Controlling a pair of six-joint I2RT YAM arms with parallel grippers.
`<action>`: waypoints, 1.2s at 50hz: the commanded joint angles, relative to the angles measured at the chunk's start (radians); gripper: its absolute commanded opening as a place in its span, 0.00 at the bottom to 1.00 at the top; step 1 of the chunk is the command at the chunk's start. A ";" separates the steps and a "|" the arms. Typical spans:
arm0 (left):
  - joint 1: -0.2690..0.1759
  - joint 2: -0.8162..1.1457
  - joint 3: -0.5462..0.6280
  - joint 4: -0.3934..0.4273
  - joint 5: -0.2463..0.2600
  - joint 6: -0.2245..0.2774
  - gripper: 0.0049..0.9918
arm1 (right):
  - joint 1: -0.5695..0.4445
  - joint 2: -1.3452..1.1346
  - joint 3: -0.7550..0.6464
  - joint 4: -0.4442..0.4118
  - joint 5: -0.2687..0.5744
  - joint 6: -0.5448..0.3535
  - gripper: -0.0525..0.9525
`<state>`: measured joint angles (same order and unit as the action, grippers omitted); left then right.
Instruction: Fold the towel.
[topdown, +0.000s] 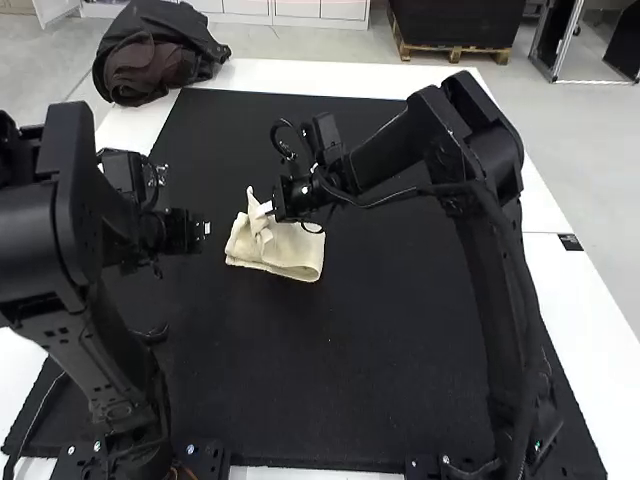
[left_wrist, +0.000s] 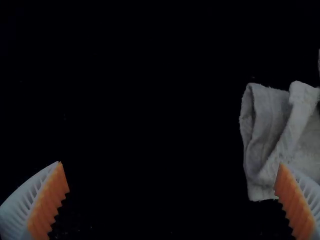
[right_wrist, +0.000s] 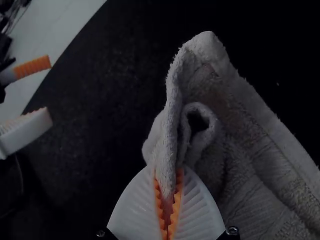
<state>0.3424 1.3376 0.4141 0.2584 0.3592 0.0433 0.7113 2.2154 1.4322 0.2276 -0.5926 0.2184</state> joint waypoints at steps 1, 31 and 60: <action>0.007 -0.020 -0.003 -0.001 -0.005 -0.010 0.98 | 0.013 0.003 0.051 0.009 -0.046 0.041 0.15; 0.009 -0.061 -0.003 -0.031 -0.006 -0.010 0.98 | -0.030 -0.069 0.000 0.064 -0.118 0.081 0.03; 0.009 -0.063 -0.003 -0.022 -0.006 -0.014 0.98 | -0.026 0.032 -0.098 0.297 -0.078 0.096 0.03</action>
<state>0.3424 1.2964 0.4141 0.2291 0.3592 0.0360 0.6834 2.2124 1.3293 0.4919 -0.6804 0.3035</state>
